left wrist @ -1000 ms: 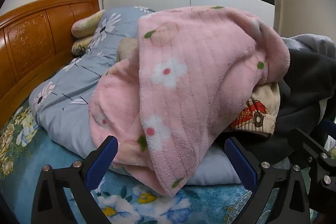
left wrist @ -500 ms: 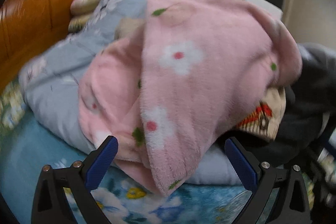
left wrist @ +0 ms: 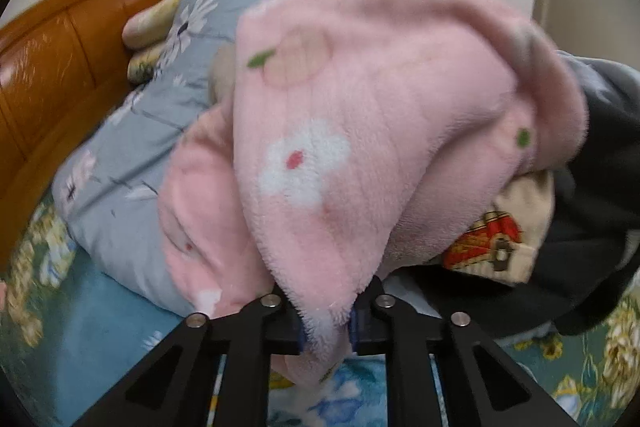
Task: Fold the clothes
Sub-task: 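Grasp the pink fleece garment from the clothes pile with the left gripper, then pull the pink fleece garment off the pile onto the open blanket with the left gripper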
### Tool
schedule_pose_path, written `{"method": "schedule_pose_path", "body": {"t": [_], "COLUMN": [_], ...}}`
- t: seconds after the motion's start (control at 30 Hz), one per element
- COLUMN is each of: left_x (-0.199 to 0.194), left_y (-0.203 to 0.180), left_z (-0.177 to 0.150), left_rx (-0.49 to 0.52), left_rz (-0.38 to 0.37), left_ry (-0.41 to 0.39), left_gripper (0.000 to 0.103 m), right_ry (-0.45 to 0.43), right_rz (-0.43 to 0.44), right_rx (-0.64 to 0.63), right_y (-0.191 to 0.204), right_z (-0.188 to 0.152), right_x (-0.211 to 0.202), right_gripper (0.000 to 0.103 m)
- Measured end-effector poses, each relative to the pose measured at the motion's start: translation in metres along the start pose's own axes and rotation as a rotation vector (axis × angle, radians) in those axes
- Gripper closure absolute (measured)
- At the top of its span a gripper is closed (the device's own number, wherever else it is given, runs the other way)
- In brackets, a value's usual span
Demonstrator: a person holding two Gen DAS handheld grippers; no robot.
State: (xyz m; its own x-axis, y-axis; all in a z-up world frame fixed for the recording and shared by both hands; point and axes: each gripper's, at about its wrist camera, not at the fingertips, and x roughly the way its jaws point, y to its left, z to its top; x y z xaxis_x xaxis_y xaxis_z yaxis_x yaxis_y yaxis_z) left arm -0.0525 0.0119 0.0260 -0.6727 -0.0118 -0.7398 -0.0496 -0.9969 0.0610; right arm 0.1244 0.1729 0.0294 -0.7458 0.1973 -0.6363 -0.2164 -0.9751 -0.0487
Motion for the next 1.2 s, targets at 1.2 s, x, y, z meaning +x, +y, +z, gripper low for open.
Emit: {"method": "schedule_pose_path", "body": {"t": [1.2], "left_x": [-0.202], "left_y": [0.260], "left_z": [-0.246], "left_rx": [-0.112], "left_rz": [0.211], "left_ry": [0.147], "left_gripper": [0.092], "right_ry": [0.066], "right_rz": [0.169], "right_rx": [0.014], "right_y": [0.025], "right_z": [-0.045], "right_x": [-0.177], "right_gripper": [0.000]}}
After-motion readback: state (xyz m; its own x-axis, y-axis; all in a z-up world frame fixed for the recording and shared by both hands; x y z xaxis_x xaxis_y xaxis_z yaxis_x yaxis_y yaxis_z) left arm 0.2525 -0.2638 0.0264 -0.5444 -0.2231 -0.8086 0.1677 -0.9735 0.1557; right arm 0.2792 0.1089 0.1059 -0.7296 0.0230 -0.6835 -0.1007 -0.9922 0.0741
